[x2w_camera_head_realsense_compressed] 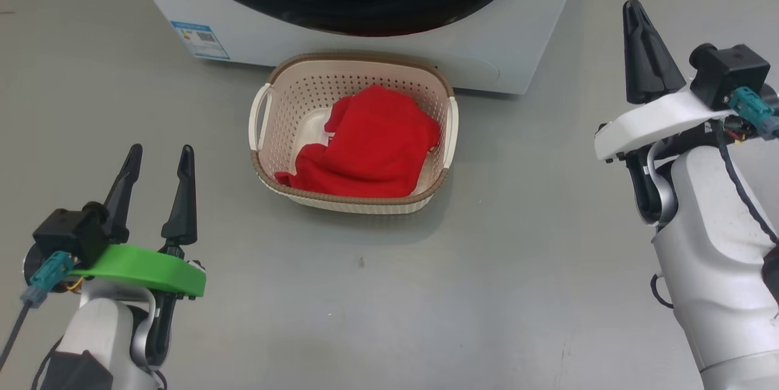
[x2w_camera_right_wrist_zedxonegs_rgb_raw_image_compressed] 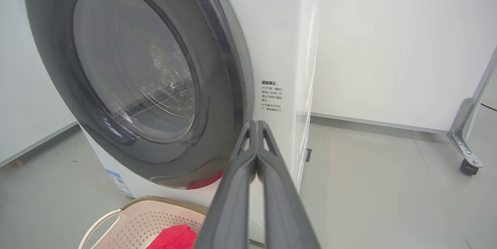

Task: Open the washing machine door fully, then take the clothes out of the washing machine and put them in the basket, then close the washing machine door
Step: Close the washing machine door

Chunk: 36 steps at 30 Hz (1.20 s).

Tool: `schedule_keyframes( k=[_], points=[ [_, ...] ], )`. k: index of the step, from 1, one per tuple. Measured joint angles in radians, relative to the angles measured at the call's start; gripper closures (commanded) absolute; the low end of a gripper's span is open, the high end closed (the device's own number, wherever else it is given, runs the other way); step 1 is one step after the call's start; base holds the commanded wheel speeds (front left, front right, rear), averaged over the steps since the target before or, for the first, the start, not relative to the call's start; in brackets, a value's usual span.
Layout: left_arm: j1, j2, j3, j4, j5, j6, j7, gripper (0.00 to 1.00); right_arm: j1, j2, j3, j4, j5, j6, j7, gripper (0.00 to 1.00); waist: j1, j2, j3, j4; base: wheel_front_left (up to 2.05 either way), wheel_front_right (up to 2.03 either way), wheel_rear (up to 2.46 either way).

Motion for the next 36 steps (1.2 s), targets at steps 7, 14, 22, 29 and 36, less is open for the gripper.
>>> schedule_keyframes(
  k=[7, 14, 22, 29, 36],
  points=[
    [0.035, 0.000, 0.009, 0.006, 0.001, 0.000, 0.000, 0.00, 0.084, 0.015, -0.014, -0.037, 0.005, -0.006, 0.000, 1.00, 0.0000, 0.0000, -0.053, -0.053, 0.00, 0.00, 0.00],
    [0.065, 0.000, 0.024, 0.007, 0.001, 0.000, 0.000, 0.00, 0.136, 0.021, -0.039, -0.082, 0.013, -0.006, 0.000, 1.00, -0.0001, 0.0000, -0.096, -0.099, 0.00, 0.00, 0.00],
    [0.092, 0.000, 0.024, 0.006, 0.008, 0.000, 0.000, 0.00, 0.214, 0.035, -0.041, -0.109, 0.012, 0.000, 0.000, 1.00, -0.0001, 0.0000, -0.141, -0.139, 0.00, 0.00, 0.00],
    [0.117, -0.001, 0.024, 0.006, 0.011, 0.000, 0.000, 0.00, 0.279, 0.046, -0.040, -0.125, 0.012, 0.005, 0.000, 1.00, -0.0001, 0.0000, -0.172, -0.157, 0.00, 0.00, 0.00],
    [0.139, -0.002, 0.023, 0.004, 0.016, 0.000, 0.000, 0.00, 0.330, 0.053, -0.047, -0.151, 0.012, 0.004, 0.000, 1.00, -0.0001, 0.0000, -0.192, -0.168, 0.00, 0.00, 0.00]
  ],
)
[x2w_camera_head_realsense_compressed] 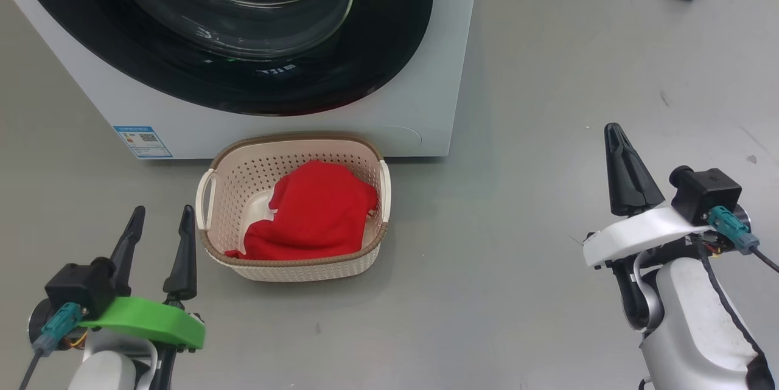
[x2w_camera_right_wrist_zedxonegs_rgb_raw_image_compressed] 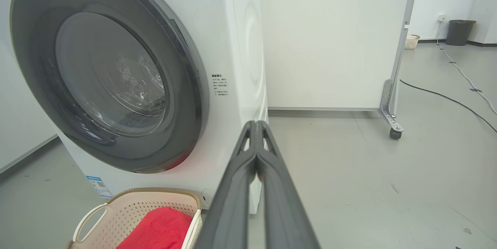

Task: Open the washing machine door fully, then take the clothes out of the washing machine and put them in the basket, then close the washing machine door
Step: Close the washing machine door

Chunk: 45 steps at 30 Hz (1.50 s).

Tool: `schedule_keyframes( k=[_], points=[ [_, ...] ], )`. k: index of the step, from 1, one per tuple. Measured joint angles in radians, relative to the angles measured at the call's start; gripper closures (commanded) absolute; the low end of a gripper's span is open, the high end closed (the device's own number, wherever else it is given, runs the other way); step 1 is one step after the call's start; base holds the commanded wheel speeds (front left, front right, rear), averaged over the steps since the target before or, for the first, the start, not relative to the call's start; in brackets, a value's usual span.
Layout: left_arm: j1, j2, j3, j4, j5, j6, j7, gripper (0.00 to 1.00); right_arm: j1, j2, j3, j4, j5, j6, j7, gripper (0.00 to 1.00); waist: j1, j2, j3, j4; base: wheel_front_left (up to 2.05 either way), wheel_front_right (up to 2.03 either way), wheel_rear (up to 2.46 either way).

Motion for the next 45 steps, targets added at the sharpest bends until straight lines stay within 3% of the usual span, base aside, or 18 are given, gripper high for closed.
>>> schedule_keyframes(
  k=[4, 5, 6, 45],
  points=[
    [0.005, 0.000, 0.005, -0.004, 0.001, 0.000, 0.000, 0.00, 0.023, 0.007, -0.017, -0.016, 0.006, 0.000, 0.000, 1.00, 0.0000, 0.0000, -0.005, -0.004, 0.00, 0.00, 0.00],
    [0.006, 0.000, 0.008, -0.006, 0.001, 0.000, 0.000, 0.00, 0.032, 0.009, -0.017, -0.018, 0.009, 0.000, 0.000, 0.72, 0.0000, 0.0000, -0.006, -0.005, 0.00, 0.00, 0.00],
    [0.006, 0.000, 0.010, -0.006, 0.001, 0.000, 0.000, 0.00, 0.039, 0.010, -0.017, -0.019, 0.009, 0.000, 0.000, 0.01, 0.0000, 0.0000, -0.006, -0.006, 0.00, 0.00, 0.00],
    [0.027, -0.025, 0.036, -0.032, 0.032, 0.000, 0.000, 0.00, 0.110, 0.024, -0.030, -0.090, -0.009, 0.008, 0.000, 0.00, 0.0000, 0.0000, -0.008, -0.003, 0.00, 0.00, 0.00]
  ],
)
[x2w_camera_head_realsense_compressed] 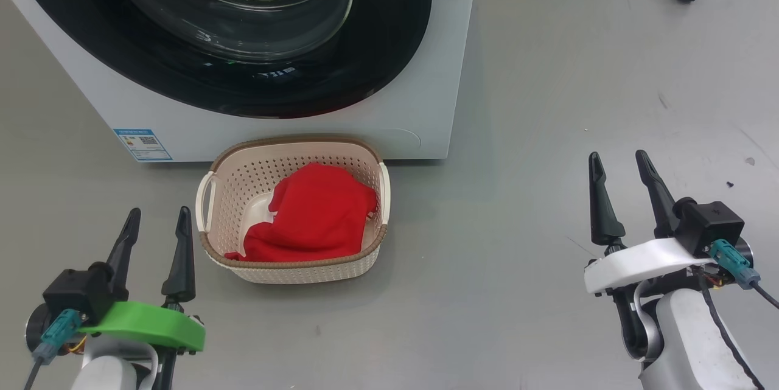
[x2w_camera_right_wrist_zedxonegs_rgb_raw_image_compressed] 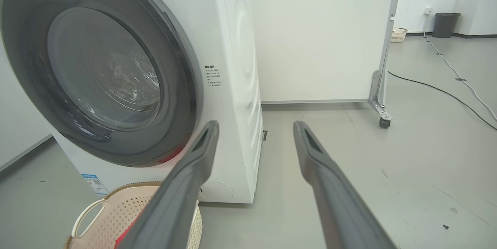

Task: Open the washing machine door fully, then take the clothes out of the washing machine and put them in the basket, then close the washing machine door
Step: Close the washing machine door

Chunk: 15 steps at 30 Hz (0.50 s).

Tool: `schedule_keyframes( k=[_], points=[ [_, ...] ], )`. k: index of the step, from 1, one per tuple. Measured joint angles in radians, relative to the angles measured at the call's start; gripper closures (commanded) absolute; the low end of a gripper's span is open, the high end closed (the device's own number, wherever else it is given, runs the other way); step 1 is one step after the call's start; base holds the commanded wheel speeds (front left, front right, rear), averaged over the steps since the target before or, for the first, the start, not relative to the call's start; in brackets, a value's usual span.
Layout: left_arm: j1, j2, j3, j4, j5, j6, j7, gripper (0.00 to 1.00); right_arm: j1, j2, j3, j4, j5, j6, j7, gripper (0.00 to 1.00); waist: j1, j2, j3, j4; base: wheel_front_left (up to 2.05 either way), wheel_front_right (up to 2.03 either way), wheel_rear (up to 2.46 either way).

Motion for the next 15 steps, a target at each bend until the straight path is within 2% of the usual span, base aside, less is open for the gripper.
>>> schedule_keyframes(
  k=[15],
  points=[
    [0.001, -0.008, 0.011, -0.015, 0.012, 0.000, 0.000, 0.00, 0.004, 0.001, 0.008, 0.000, -0.037, 0.000, 0.000, 0.00, 0.0000, 0.0000, 0.000, 0.004, 0.00, 0.00, 0.00]
  ],
)
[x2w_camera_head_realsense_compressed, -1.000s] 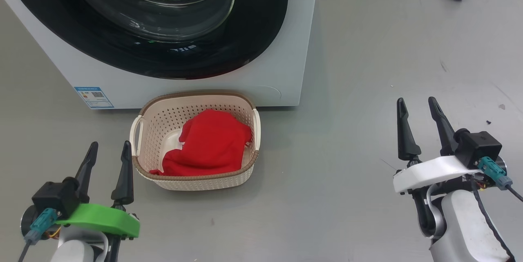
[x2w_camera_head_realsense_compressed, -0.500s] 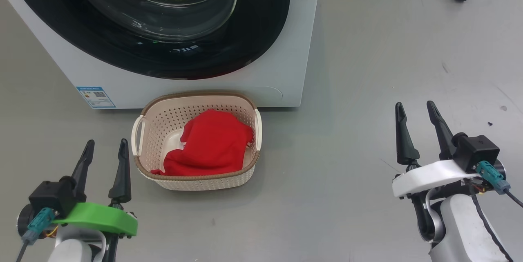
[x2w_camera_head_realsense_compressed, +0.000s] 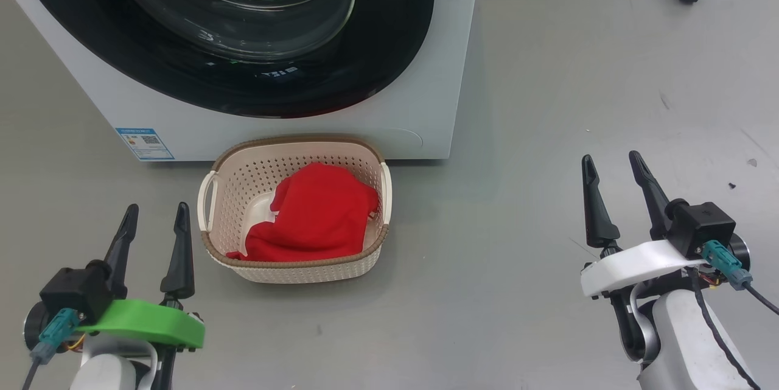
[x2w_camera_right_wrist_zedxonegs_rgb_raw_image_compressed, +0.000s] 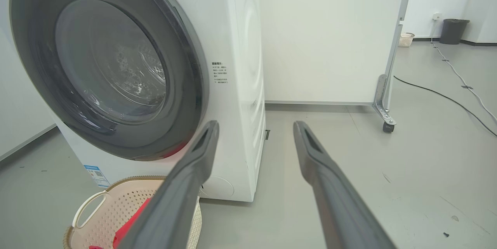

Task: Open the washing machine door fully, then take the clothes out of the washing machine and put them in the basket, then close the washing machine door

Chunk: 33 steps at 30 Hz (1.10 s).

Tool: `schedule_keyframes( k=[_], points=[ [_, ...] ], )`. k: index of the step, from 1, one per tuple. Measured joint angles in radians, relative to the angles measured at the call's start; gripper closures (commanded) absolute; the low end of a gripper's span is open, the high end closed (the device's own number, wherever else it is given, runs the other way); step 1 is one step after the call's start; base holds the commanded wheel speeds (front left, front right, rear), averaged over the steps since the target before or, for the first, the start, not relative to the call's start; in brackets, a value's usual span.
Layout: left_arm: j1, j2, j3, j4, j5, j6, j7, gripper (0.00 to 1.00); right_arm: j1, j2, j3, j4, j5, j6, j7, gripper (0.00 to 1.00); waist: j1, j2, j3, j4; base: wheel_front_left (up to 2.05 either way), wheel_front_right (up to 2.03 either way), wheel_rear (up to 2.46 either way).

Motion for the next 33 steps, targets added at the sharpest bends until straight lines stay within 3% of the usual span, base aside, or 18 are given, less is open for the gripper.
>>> schedule_keyframes(
  k=[33],
  points=[
    [0.016, -0.005, -0.030, -0.011, -0.053, 0.000, 0.000, 0.00, 0.001, 0.003, 0.004, 0.000, -0.021, 0.000, 0.000, 0.00, 0.0000, 0.0000, 0.004, 0.003, 0.00, 0.00, 0.00]
  ],
)
